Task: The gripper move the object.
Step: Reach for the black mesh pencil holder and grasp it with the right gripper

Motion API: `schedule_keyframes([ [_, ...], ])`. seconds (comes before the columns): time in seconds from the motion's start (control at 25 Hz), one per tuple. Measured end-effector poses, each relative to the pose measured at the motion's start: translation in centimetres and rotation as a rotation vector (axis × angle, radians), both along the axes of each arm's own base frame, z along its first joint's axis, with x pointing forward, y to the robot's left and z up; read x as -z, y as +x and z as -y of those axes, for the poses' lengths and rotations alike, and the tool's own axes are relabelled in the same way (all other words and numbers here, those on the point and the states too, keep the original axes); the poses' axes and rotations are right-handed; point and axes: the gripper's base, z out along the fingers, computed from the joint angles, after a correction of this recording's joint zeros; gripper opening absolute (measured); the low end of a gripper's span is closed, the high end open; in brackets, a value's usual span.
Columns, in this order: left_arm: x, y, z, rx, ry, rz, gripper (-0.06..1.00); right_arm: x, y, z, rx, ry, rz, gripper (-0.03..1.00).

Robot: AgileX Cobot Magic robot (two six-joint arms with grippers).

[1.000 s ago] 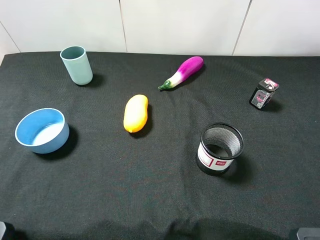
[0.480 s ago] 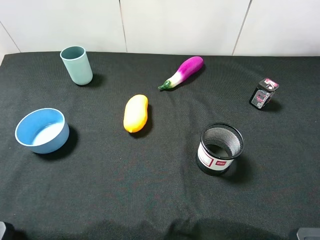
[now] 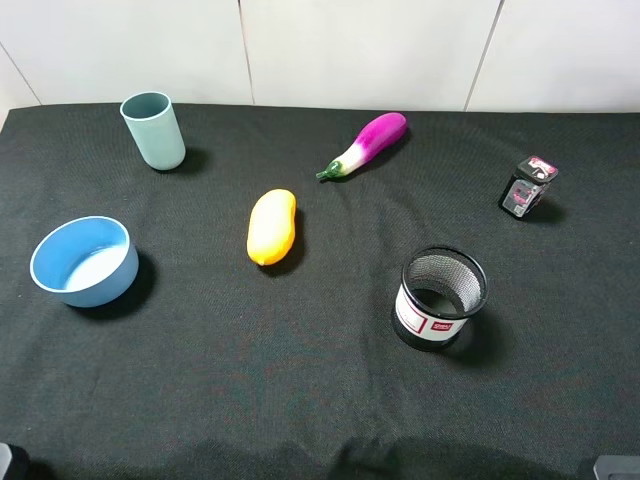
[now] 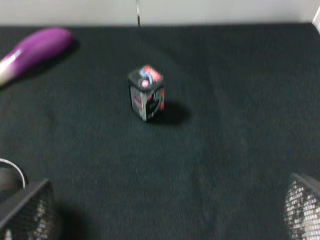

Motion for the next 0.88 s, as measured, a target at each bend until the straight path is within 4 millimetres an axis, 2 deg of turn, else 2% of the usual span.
schedule_keyframes([
  [0.24,0.0,0.0,0.0,0.0,0.0,0.0,0.99,-1.4,3.1,-0.6,-0.046,-0.03,-0.187,0.69],
  [0.48,0.0,0.0,0.0,0.0,0.0,0.0,0.99,-1.8,6.0,-1.3,-0.104,-0.046,-0.348,0.69],
  [0.88,0.0,0.0,0.0,0.0,0.0,0.0,0.99,-1.9,8.4,-2.2,-0.145,0.002,-0.483,0.69],
])
